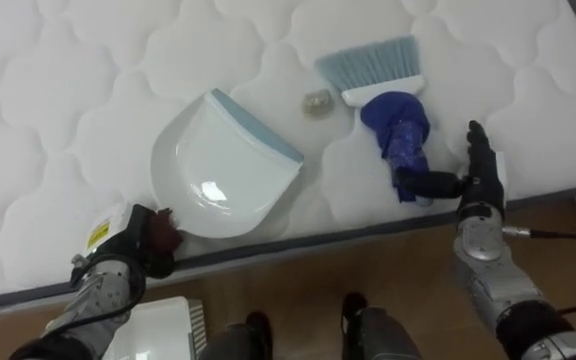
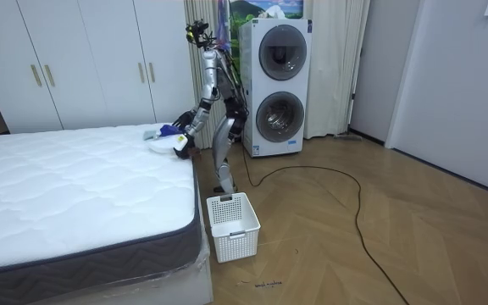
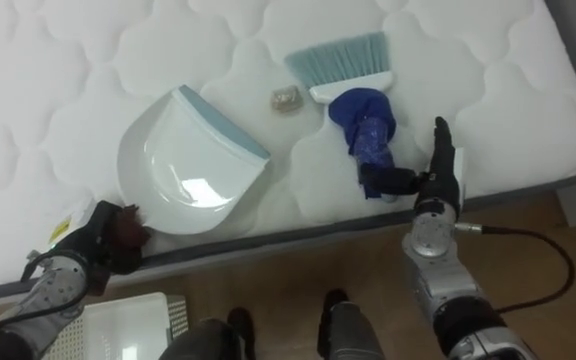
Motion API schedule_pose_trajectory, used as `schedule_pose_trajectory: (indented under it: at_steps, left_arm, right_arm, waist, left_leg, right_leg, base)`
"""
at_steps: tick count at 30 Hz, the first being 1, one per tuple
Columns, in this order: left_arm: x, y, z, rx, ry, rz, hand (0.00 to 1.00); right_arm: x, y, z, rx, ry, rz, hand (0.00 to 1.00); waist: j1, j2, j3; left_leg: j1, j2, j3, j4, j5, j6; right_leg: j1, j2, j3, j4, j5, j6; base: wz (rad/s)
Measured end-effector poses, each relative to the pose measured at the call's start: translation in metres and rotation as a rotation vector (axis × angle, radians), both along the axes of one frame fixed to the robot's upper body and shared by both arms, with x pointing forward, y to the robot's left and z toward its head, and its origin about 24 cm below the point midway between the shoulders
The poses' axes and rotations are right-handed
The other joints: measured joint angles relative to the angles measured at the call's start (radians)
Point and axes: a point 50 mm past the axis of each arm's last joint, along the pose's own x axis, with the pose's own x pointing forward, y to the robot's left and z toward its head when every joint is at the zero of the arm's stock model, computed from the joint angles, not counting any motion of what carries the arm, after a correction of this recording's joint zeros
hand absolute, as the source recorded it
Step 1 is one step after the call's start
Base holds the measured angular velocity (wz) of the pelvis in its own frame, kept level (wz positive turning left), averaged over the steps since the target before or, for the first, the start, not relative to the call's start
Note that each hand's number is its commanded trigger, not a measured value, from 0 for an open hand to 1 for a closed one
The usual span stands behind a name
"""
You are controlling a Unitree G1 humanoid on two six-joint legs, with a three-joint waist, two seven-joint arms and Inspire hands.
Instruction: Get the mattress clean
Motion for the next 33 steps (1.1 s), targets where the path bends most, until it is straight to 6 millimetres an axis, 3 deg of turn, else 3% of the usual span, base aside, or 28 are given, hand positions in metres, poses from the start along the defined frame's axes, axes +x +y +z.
schedule_pose_trajectory:
  at_steps: [14, 33]
  left_arm:
    - [0.002, -0.003, 0.0, 0.006, 0.025, 0.008, 1.0]
    - [0.003, -0.01, -0.004, -0.013, 0.041, 0.018, 1.0]
  right_arm:
    - [0.008, -0.005, 0.003, 0.036, 0.028, -0.014, 0.0]
    - [0.014, 0.0, 0.011, -0.111, 0.012, 0.019, 0.0]
  waist:
    - [0.022, 0.017, 0.0007]
    - [0.041, 0.022, 0.0019]
  left_leg:
    - [0.002, 0.004, 0.002, 0.013, -0.001, -0.001]
    - [-0.014, 0.01, 0.007, 0.018, -0.001, -0.004]
  right_leg:
    - [0.001, 0.001, 0.0, 0.015, -0.003, -0.004]
    - [-0.02, 0.0, -0.004, 0.031, -0.002, -0.013]
  base:
    - [0.0]
    - [0.0]
